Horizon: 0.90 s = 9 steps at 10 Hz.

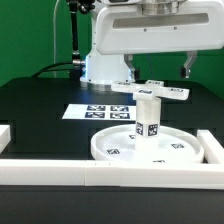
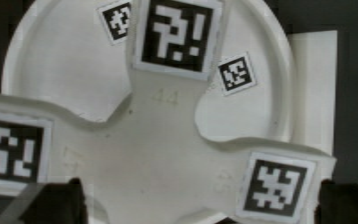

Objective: Assemble round table

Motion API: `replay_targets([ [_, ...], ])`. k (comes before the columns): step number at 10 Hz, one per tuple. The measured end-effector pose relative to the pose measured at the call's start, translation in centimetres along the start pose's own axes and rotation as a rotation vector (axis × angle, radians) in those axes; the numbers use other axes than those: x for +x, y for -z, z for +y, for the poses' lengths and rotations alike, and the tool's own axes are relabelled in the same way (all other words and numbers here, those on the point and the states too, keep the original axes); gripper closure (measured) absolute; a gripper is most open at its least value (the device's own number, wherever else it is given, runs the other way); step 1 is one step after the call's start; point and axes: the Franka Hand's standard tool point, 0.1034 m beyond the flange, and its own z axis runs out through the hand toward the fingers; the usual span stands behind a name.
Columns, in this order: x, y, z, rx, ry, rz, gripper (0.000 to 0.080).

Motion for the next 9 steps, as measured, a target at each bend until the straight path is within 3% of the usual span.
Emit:
replay_targets([
  [1, 0.3, 0.1, 0.1, -0.028, 0.139, 0.017, 0.0151],
  [4, 0.9, 0.2, 0.6, -0.064, 0.413, 0.050, 0.0151],
  [7, 0.8, 0.1, 1.0, -0.069, 0.538, 0.043, 0.0151],
  [9, 0.5, -0.3, 1.3, -0.045, 0.427, 0.043, 0.0151],
])
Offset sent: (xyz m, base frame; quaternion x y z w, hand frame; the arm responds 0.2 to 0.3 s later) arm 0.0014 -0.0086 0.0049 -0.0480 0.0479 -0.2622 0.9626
